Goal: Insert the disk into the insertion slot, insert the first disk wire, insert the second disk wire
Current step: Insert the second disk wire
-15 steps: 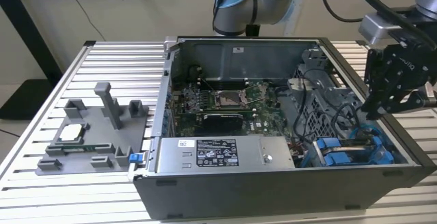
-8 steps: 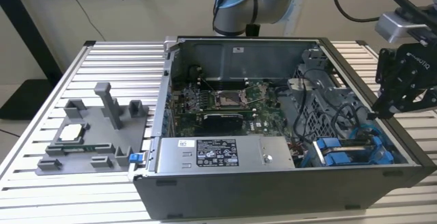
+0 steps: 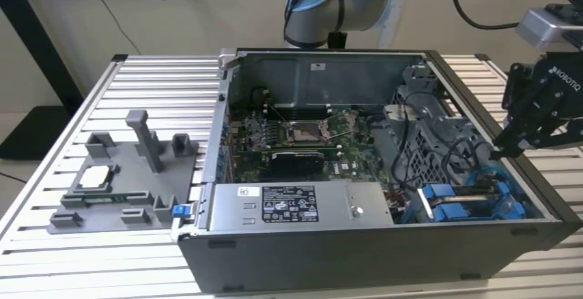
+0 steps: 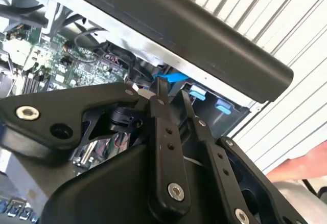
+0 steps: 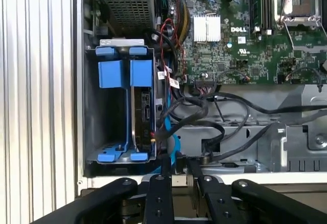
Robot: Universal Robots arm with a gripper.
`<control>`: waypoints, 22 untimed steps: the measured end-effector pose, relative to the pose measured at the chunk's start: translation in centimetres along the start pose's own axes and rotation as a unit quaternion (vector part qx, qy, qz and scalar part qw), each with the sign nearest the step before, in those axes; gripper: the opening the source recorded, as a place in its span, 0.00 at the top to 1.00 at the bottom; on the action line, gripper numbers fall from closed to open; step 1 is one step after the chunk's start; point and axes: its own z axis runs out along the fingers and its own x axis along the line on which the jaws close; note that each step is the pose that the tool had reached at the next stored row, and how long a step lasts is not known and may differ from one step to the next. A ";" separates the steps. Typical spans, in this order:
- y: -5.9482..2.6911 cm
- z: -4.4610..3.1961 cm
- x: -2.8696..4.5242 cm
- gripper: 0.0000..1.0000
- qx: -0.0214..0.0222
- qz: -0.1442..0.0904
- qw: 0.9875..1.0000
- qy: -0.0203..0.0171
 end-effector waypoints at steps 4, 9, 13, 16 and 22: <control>-0.59 0.04 0.03 0.00 -0.018 0.000 1.000 -0.004; -1.04 0.21 0.19 0.00 -0.034 0.000 0.999 -0.008; -1.09 0.59 0.27 0.00 -0.036 0.000 0.999 -0.010; -1.09 0.65 0.27 0.00 -0.037 -0.001 0.999 -0.018; -1.09 0.71 0.40 0.00 -0.038 -0.001 0.999 -0.032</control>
